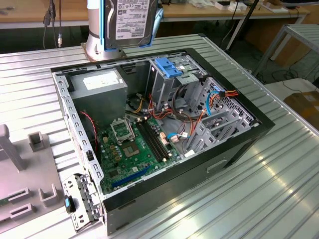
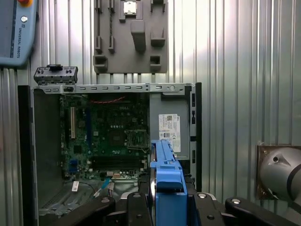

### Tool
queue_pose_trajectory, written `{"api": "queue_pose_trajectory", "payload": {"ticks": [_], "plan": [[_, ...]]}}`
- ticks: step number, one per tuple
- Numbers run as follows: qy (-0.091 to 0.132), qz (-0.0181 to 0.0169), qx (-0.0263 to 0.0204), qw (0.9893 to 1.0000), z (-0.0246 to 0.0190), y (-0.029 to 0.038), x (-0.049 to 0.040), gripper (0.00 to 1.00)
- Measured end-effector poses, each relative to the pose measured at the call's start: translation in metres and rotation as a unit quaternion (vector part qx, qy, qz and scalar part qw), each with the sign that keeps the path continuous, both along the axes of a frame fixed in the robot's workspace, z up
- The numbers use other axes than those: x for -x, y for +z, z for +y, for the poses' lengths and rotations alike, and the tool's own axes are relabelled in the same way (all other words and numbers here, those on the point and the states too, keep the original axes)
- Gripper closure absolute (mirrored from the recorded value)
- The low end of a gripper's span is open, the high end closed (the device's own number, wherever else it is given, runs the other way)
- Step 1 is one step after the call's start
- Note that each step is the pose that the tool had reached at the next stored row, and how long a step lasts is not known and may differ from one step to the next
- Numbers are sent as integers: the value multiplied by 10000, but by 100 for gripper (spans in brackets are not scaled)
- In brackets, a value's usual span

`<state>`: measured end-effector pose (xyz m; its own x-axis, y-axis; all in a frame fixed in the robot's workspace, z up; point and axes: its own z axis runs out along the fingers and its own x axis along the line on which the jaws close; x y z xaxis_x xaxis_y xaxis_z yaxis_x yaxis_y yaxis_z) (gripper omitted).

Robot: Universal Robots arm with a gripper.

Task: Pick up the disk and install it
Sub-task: 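Pick up the disk, then insert the disk into the insertion slot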

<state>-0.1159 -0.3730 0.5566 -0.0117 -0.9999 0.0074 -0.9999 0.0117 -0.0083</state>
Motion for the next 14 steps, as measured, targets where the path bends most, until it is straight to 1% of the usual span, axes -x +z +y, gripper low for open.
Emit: {"api": "queue_pose_trajectory", "payload": {"ticks": [14], "plan": [[0, -1, -1, 10000, -1, -1, -3, 63]]}}
